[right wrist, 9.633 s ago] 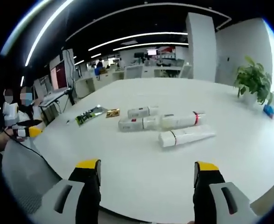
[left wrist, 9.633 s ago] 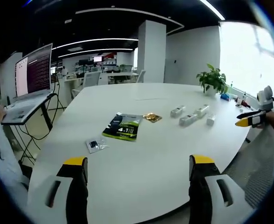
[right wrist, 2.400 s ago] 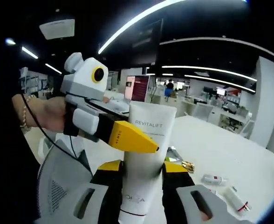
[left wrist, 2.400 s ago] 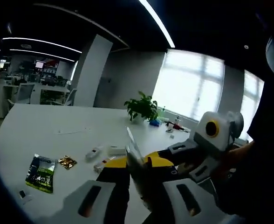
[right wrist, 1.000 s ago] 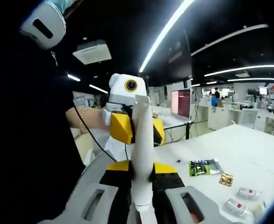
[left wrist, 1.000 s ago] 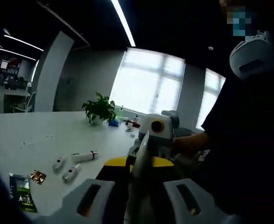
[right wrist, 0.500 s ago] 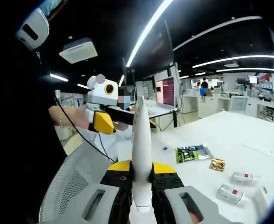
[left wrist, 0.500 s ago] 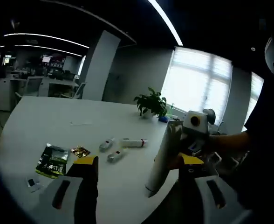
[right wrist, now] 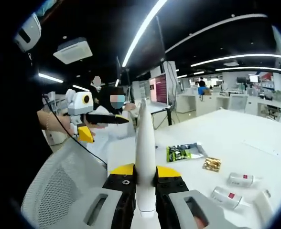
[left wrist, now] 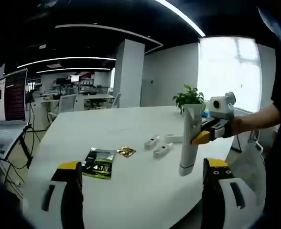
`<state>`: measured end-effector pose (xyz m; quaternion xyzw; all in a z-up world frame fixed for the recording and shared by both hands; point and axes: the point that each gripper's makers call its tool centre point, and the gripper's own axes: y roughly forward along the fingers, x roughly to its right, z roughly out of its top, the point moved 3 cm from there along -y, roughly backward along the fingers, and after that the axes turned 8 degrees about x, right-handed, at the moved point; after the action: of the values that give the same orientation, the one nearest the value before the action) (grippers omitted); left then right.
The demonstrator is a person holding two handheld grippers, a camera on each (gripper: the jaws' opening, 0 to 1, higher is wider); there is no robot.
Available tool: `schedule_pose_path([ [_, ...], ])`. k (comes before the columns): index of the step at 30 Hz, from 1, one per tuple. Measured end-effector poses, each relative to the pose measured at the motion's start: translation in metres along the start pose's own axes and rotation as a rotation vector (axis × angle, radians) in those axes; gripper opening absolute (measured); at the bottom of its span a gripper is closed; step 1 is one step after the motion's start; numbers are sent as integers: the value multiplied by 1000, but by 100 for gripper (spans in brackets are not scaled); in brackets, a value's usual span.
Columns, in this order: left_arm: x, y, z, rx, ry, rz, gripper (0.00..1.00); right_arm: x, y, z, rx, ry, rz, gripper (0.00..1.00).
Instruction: Arrange the skincare products in the storage area until every visible bottle or jar stands upright without overlapping.
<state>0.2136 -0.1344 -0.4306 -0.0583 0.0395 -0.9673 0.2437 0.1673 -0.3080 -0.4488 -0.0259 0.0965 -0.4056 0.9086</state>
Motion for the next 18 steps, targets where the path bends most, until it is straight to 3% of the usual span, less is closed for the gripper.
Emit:
schedule_pose_path([
  [1,2,-1,-1,10,7,-2,95,2,0,-1,1,-2,-2,3],
  [3,6,0,8,114,85,-27,89,13,0,-4,-2,-14,-14,3],
  [4,6,-1,8,124,60,-14,92,15,0,-5,-3,-16,-15,3],
  [6,4,1,6,111,37,-2,99,28,-1,-9,-12,-28,-19,4],
  [10,-2,3,-7,53,28,30,99,52,-1,-16,-26,-45,-31,4],
  [13,-1,6,-13,46,13,23,99,68,-2,-19,-16,-46,-40,4],
  [16,-2,6,-14,47,6,18,99,81,-3,-22,-4,-44,-51,3],
  [18,-1,4,-6,94,32,22,99,90,-4,-24,-3,-49,-58,3],
])
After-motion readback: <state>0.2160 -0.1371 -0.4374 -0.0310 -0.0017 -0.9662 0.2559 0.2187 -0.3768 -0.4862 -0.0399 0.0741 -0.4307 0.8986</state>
